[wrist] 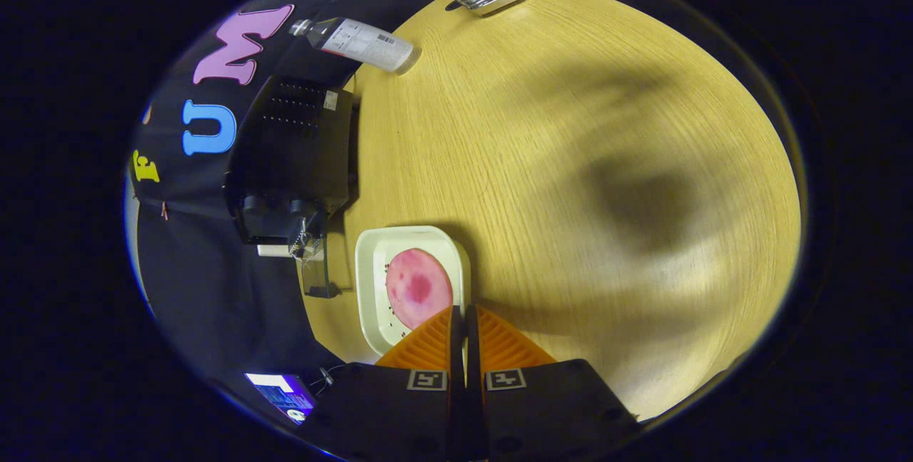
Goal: Open the toaster oven, put the food inside, and close the toaster oven door.
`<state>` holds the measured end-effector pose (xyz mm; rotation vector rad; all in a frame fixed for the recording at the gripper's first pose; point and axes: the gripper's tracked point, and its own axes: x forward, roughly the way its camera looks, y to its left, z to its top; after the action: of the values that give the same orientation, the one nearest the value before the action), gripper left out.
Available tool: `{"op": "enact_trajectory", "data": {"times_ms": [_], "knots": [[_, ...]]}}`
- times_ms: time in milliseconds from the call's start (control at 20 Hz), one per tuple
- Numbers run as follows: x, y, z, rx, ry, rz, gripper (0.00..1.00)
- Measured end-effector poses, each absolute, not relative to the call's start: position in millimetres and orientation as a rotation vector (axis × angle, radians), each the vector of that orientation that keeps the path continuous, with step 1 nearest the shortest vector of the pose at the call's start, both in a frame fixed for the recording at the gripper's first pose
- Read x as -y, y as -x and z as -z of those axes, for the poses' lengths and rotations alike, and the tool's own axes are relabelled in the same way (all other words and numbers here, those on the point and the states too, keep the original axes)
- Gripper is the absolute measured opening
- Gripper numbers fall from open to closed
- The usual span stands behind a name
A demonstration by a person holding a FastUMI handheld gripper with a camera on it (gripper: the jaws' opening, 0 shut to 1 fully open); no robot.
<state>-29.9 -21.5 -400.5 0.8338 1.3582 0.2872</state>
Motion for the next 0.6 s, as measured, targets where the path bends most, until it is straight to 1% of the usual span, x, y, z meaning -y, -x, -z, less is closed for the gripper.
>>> {"op": "enact_trajectory", "data": {"times_ms": [250,600], "knots": [[-11,42,355,-1.267,-0.912,-0.26,0.05],[-84,62,298,-1.183,-0.896,-0.274,0.05]]}}
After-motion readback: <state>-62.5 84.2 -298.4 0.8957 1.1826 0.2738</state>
